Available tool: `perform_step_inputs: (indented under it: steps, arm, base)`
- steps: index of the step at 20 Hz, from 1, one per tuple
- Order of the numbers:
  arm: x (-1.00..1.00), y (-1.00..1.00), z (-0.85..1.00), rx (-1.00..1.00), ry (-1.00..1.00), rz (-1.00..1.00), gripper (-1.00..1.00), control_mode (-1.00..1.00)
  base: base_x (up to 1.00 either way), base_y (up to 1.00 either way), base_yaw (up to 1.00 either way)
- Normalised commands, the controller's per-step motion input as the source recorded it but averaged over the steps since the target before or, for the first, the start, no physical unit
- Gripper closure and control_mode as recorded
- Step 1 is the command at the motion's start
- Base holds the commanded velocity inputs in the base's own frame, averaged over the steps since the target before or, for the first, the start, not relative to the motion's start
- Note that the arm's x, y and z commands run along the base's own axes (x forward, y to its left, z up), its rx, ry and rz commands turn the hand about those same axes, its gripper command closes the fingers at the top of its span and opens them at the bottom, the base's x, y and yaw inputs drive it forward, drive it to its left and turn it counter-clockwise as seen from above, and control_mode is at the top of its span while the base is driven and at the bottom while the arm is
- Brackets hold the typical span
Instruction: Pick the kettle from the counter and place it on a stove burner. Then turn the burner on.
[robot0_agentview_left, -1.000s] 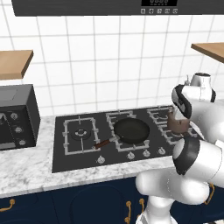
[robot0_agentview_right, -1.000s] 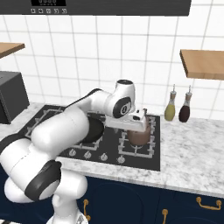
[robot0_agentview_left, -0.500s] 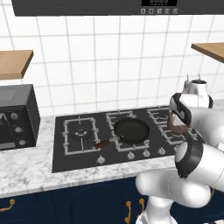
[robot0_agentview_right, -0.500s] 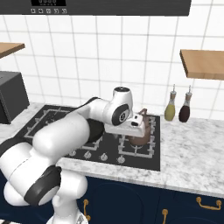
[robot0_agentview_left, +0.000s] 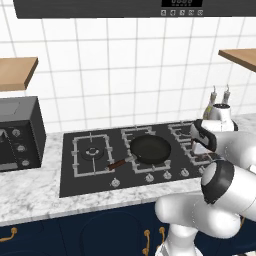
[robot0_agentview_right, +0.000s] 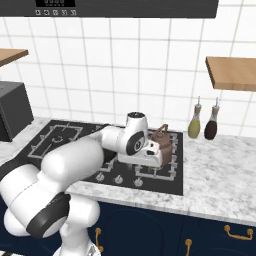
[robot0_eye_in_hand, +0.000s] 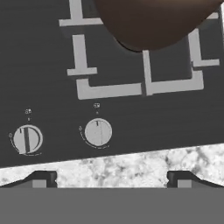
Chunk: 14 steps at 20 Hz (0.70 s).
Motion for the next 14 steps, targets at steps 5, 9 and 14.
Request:
perform_step_inputs:
  steps: [5, 9, 14]
  arm:
    - [0.0, 0.06, -0.72, 0.03, 0.0, 0.0, -1.0, -1.0]
    - [0.08, 0.0, -0.59, 0.02, 0.0, 0.0, -1.0, -1.0]
    - [0.0, 0.0, -0.36, 0.02, 0.0, 0.0, -1.0, -1.0]
  base:
    - [0.0, 0.0, 0.0]
    - [0.0, 0.0, 0.0]
    - [0.0, 0.0, 0.0]
